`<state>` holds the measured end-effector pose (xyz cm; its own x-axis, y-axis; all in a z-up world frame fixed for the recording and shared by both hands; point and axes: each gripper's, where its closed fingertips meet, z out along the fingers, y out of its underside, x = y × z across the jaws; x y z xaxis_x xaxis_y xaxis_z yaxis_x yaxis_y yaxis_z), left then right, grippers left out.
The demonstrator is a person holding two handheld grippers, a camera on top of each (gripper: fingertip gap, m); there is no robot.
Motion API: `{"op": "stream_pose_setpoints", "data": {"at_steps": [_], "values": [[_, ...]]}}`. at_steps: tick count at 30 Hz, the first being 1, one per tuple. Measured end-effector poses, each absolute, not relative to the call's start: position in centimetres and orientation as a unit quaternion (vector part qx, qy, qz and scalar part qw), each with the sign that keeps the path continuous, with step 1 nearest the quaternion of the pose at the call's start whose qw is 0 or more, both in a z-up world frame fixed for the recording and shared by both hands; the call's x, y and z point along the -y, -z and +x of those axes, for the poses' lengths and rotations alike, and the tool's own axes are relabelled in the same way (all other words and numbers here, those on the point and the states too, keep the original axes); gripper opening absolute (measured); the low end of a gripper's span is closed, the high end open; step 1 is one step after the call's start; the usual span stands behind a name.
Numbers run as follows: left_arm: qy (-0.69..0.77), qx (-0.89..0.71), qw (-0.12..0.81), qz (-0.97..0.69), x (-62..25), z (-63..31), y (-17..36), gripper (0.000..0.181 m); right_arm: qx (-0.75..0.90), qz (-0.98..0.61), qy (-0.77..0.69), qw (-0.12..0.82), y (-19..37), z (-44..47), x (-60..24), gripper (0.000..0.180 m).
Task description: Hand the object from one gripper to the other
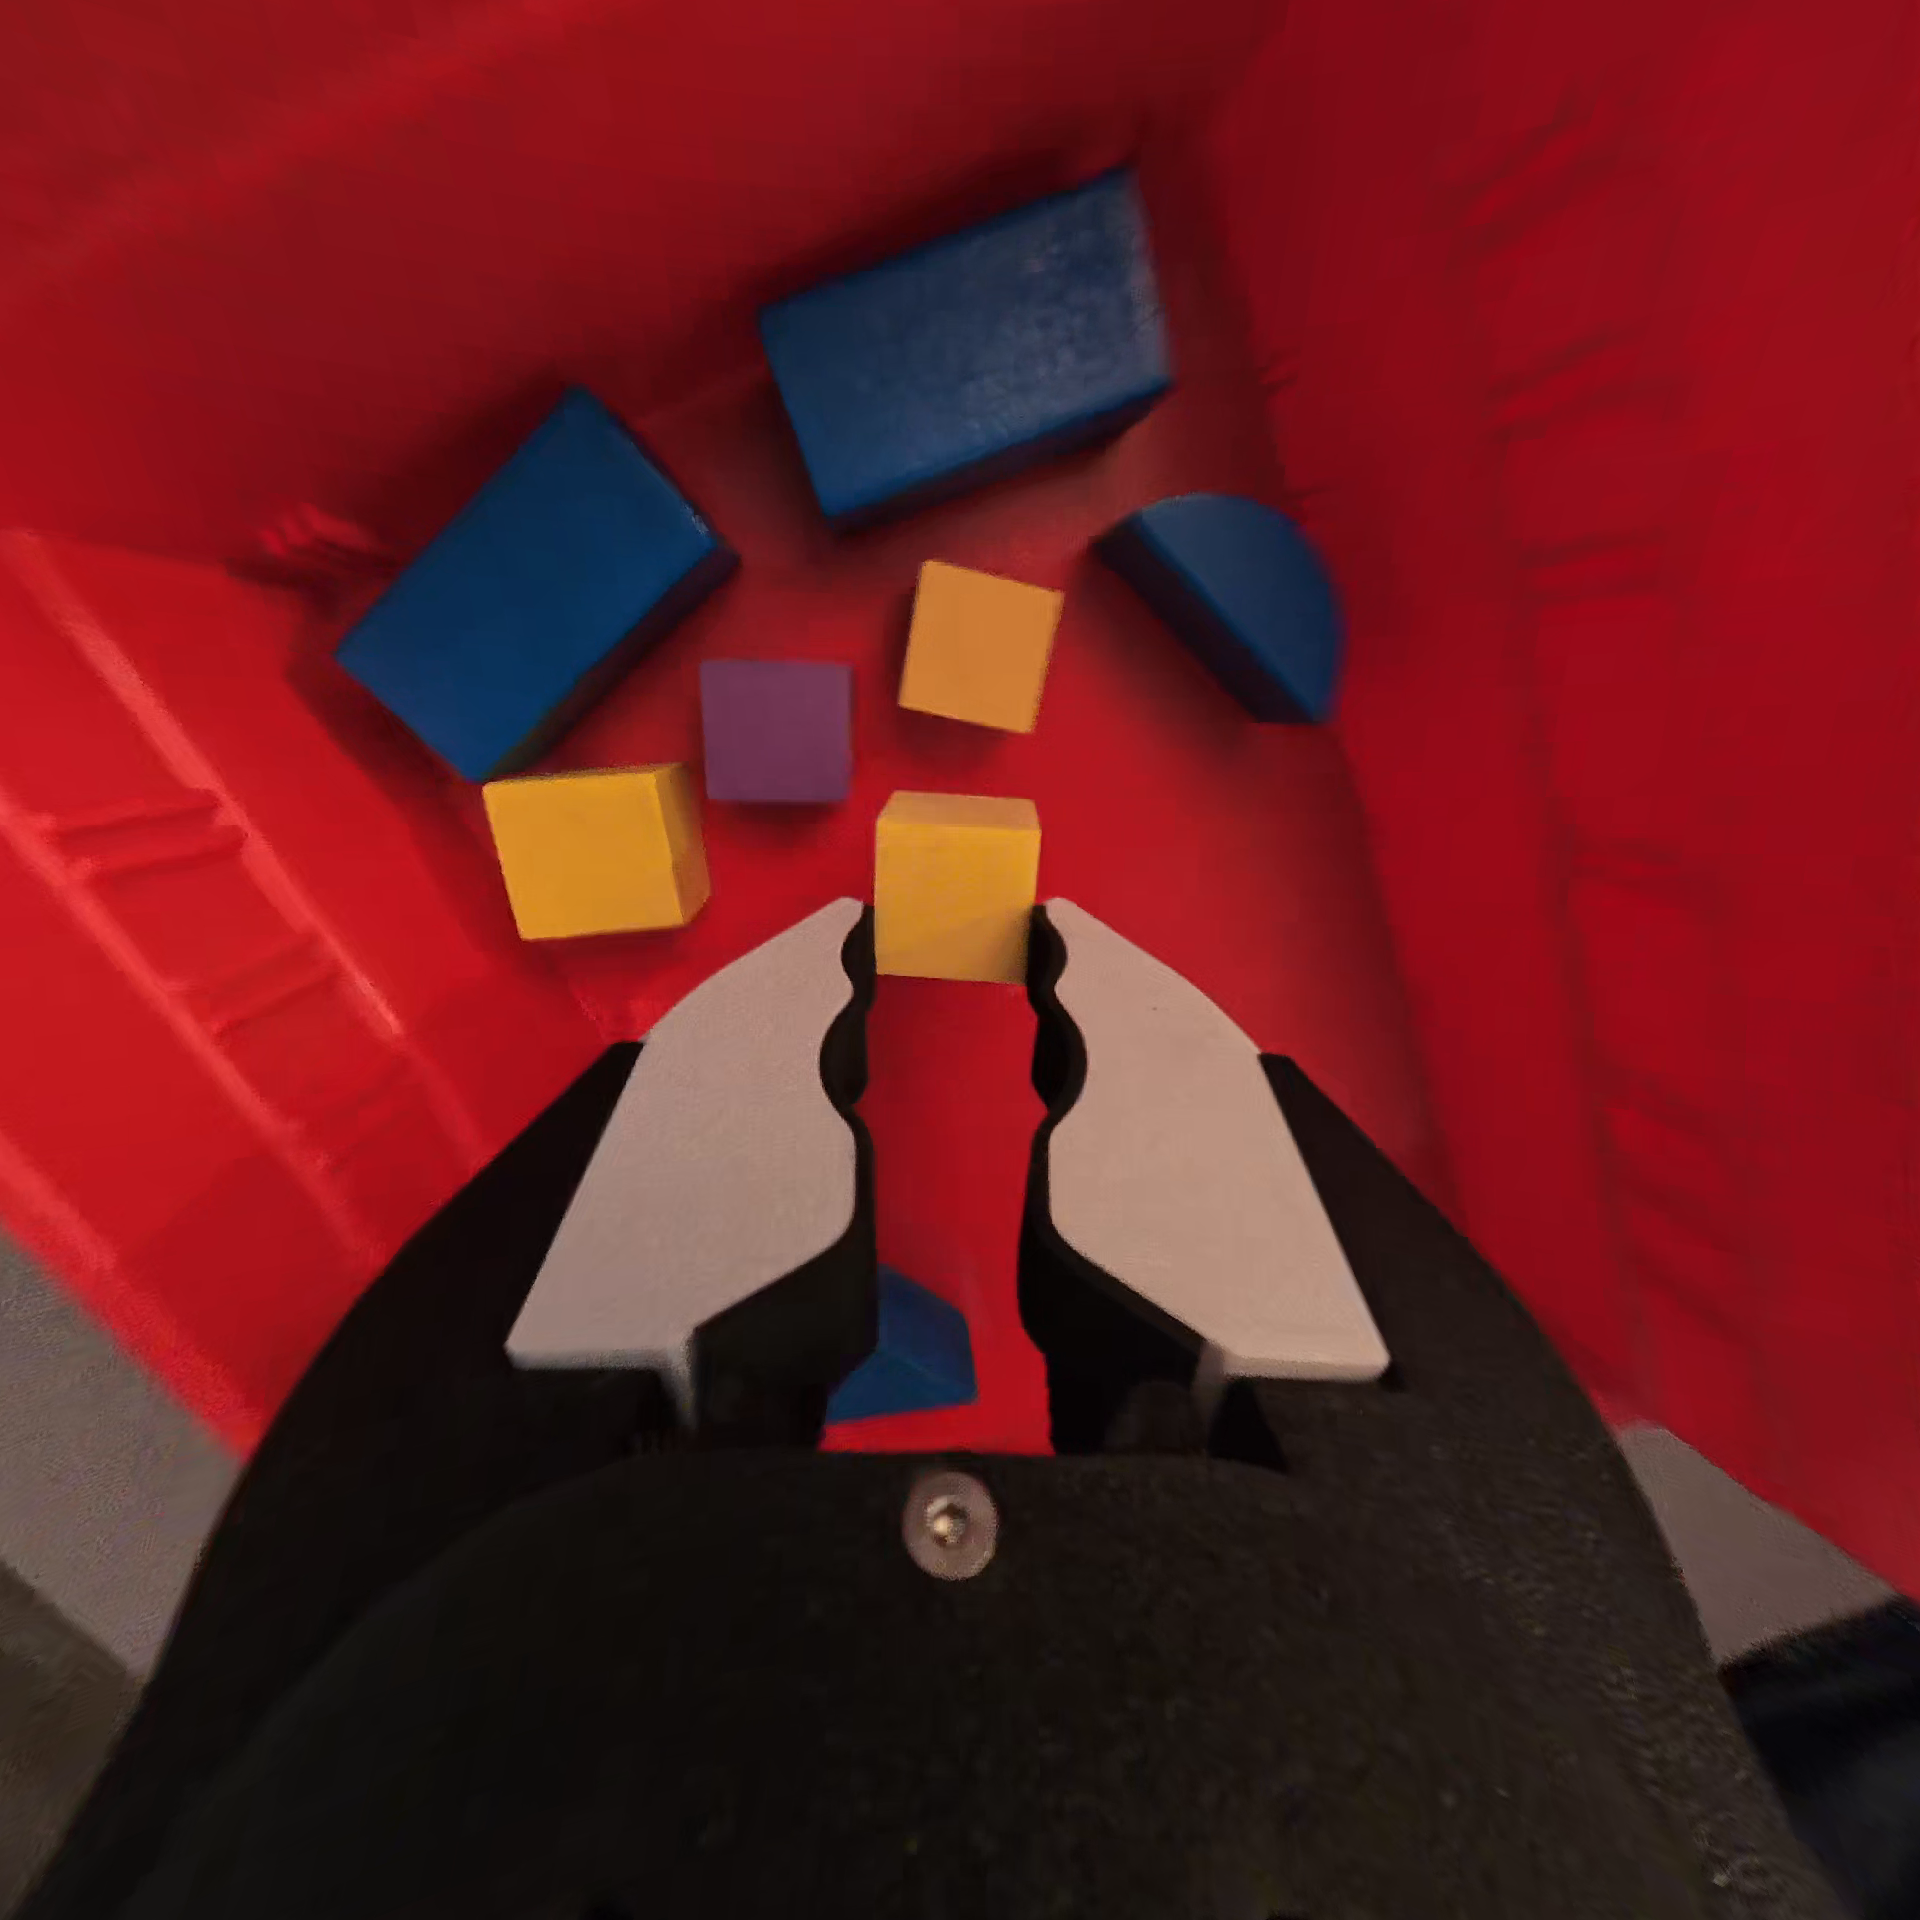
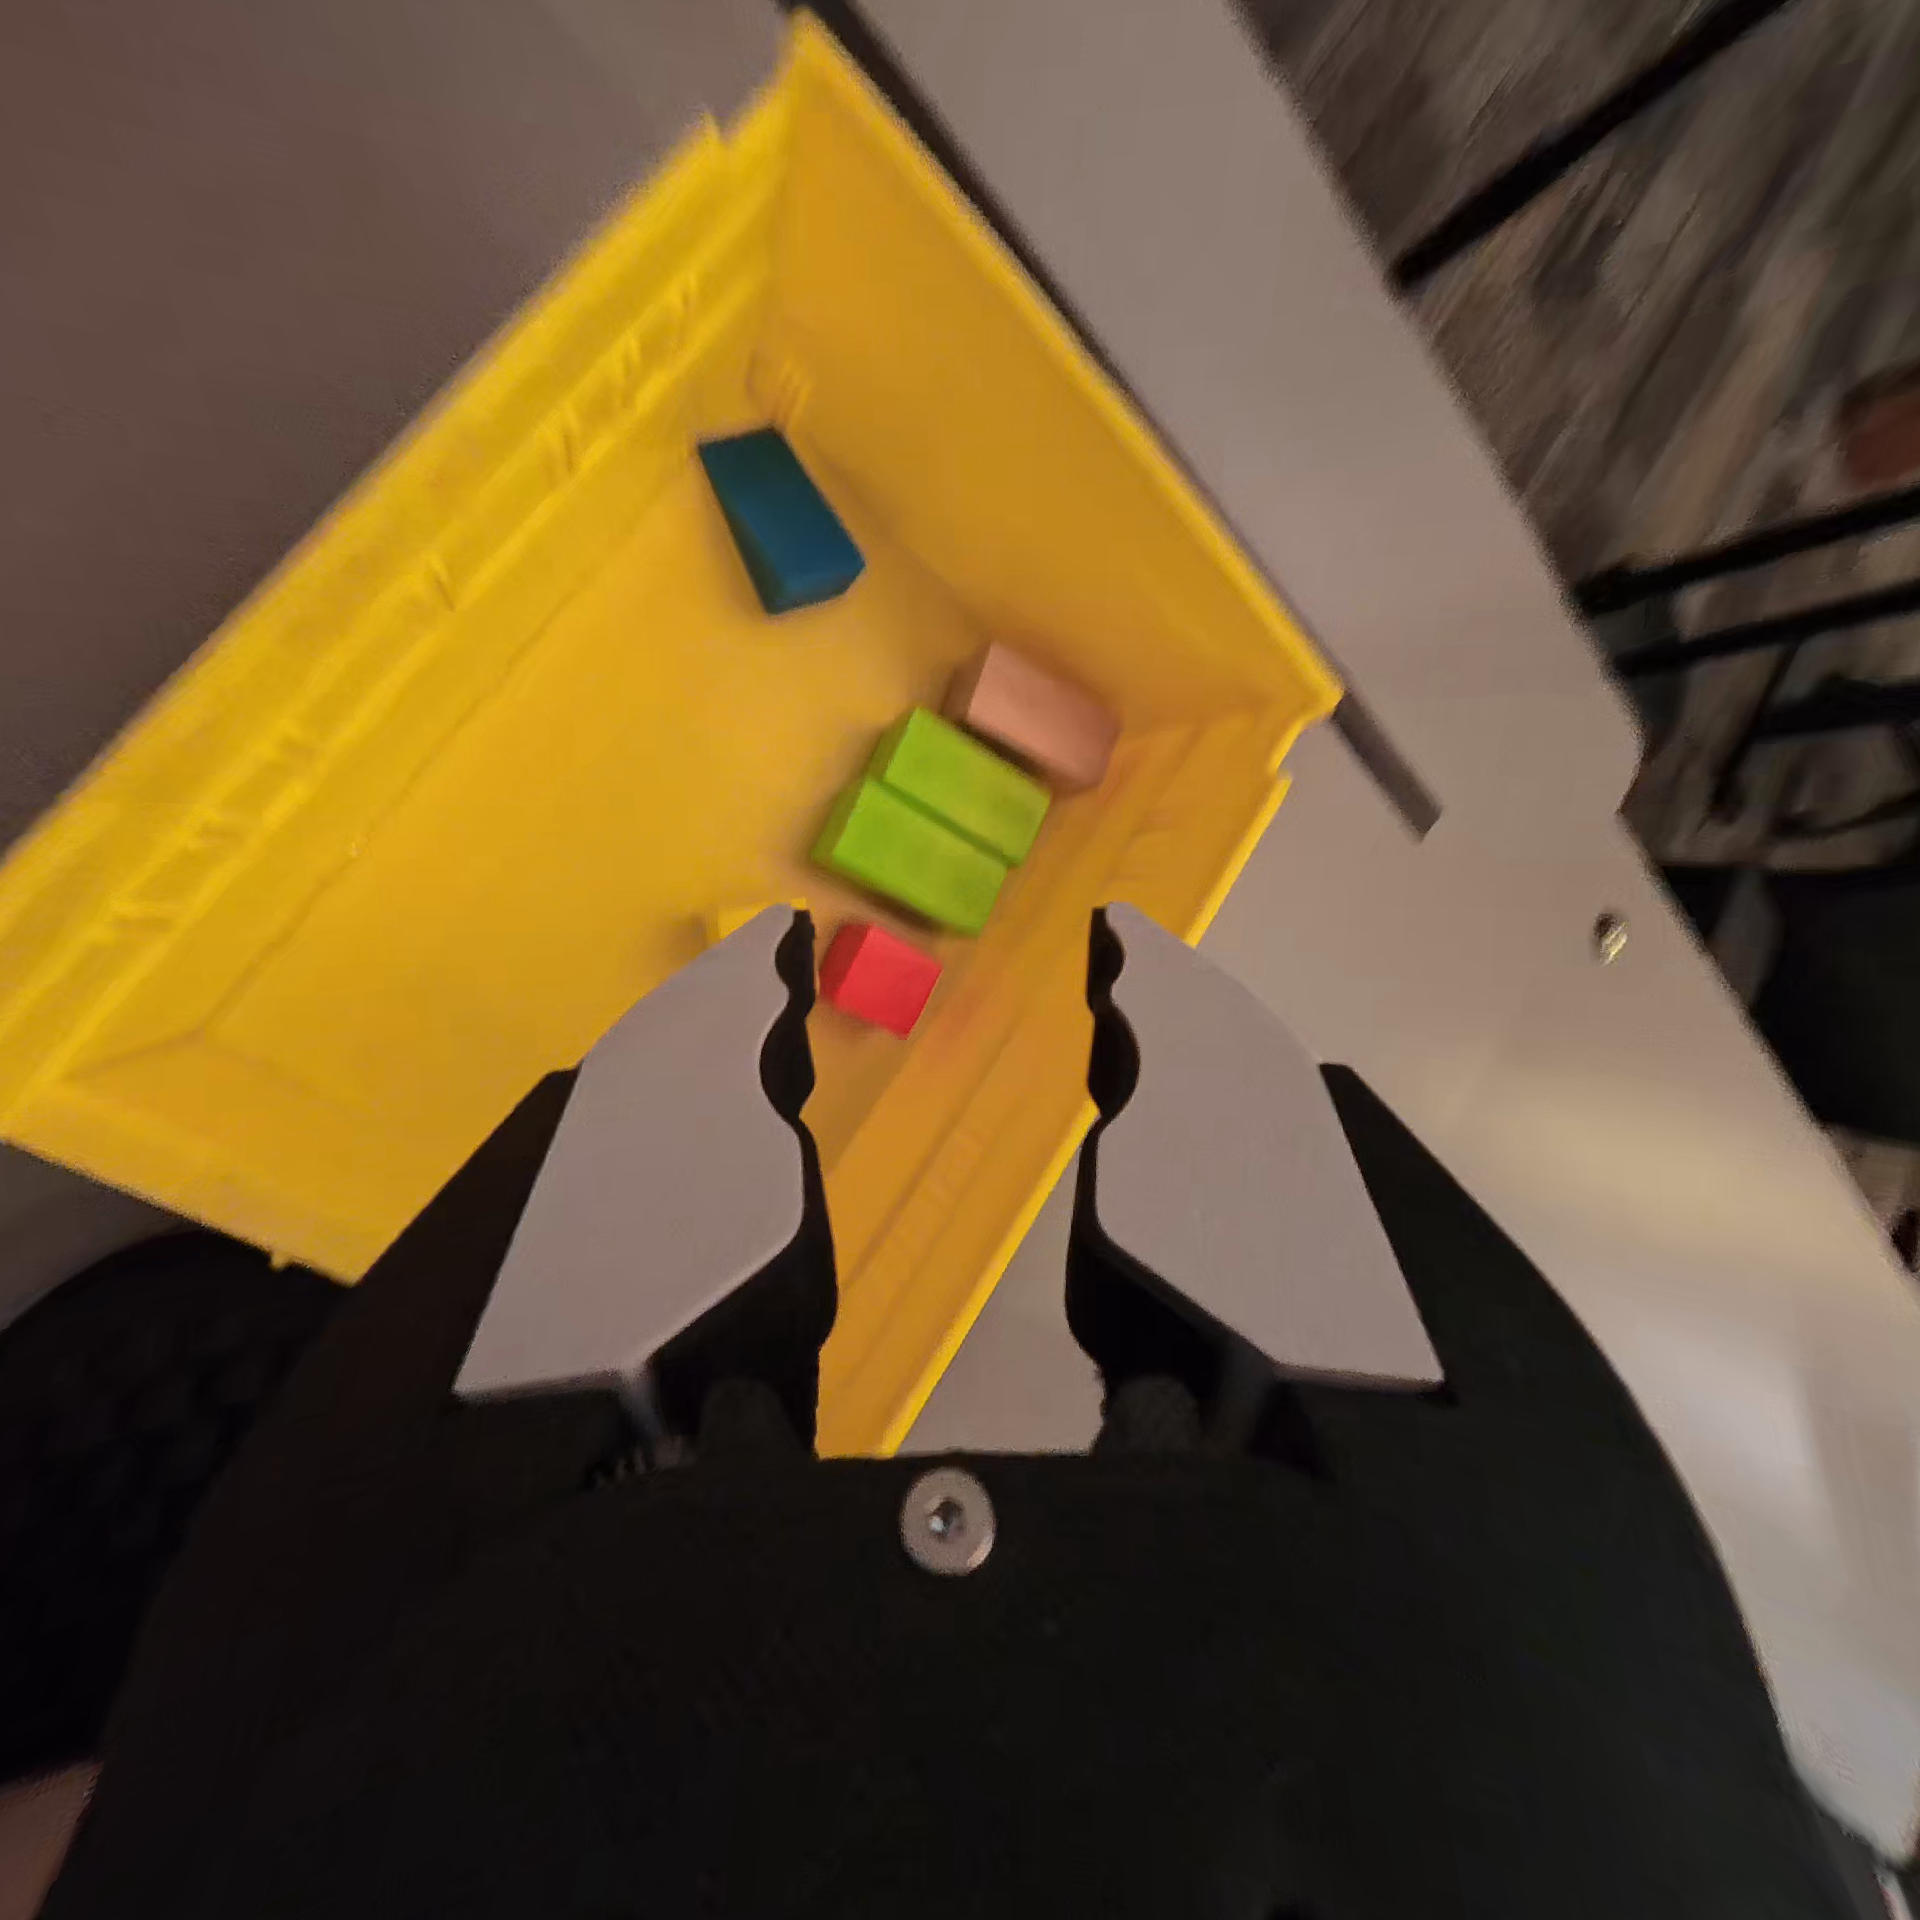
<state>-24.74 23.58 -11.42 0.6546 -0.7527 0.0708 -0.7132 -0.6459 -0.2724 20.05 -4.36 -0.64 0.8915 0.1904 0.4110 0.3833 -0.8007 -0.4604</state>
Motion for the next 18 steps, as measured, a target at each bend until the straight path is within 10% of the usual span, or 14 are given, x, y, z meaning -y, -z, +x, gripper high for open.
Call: {"op": "stream_pose_setpoints", "data": {"at_steps": [7,18], "values": [[0.391,-0.579,0.111,-0.706,-9.7,-17.4,-0.8,0.027,0.414,-0.718,0.127,0.546,-6.4,4.0,-0.9,0.061],[0.409,-0.736,-0.009,-0.539,3.2,-14.4,-1.2,0.027,0.635,-0.532,0.055,0.557,-2.4,-13.3,2.8,0.05]]}}
